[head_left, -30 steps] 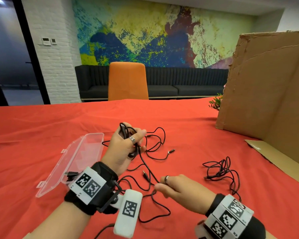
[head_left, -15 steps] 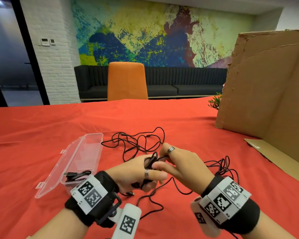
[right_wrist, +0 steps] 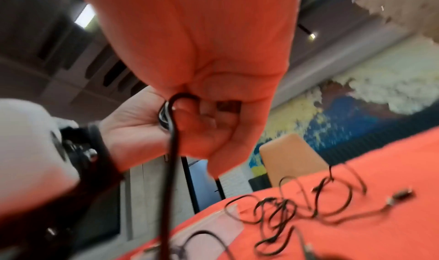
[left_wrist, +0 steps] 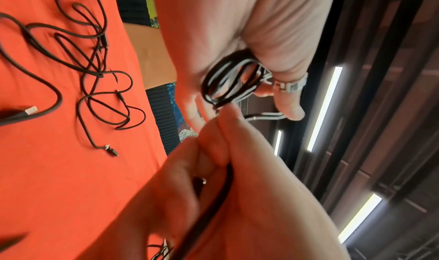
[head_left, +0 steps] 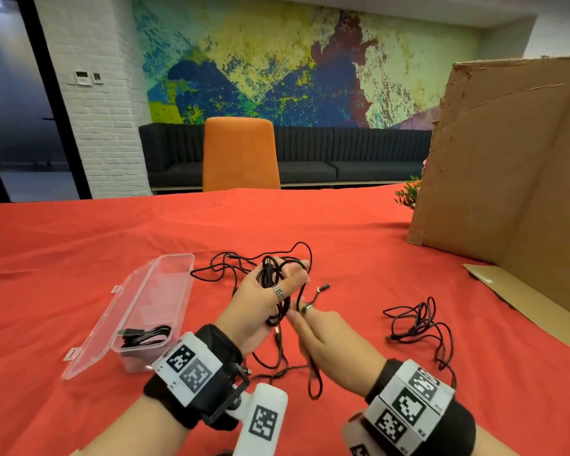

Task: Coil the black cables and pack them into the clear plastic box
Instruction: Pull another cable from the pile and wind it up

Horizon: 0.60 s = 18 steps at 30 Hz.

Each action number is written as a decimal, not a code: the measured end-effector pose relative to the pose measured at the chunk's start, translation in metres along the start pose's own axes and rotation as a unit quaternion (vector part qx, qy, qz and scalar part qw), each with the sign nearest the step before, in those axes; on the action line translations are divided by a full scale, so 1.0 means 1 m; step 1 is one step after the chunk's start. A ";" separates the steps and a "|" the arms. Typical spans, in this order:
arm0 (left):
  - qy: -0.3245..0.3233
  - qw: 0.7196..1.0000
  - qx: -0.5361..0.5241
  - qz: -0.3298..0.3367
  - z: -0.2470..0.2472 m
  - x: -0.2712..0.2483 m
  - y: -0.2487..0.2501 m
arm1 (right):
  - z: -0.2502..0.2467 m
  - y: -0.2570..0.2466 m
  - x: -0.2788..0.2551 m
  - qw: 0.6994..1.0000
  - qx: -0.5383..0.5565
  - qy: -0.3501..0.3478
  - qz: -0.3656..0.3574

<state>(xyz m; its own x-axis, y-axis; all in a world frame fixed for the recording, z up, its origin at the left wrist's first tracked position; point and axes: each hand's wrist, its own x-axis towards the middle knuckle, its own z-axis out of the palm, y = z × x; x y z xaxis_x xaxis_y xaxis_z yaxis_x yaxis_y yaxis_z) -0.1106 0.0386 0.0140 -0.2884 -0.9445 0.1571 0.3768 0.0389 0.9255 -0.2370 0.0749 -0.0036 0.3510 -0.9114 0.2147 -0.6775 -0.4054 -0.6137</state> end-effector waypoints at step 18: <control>-0.082 0.941 0.328 0.022 -0.024 -0.004 0.029 | -0.026 0.004 0.006 0.961 0.264 -0.073 0.049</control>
<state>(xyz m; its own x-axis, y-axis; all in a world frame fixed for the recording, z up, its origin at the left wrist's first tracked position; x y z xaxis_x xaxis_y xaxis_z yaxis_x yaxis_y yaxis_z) -0.0772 0.0360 0.0318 -0.4381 -0.8762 0.2010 -0.2171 0.3201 0.9222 -0.2542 0.0657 0.0154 0.4147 -0.9085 0.0514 -0.3031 -0.1912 -0.9336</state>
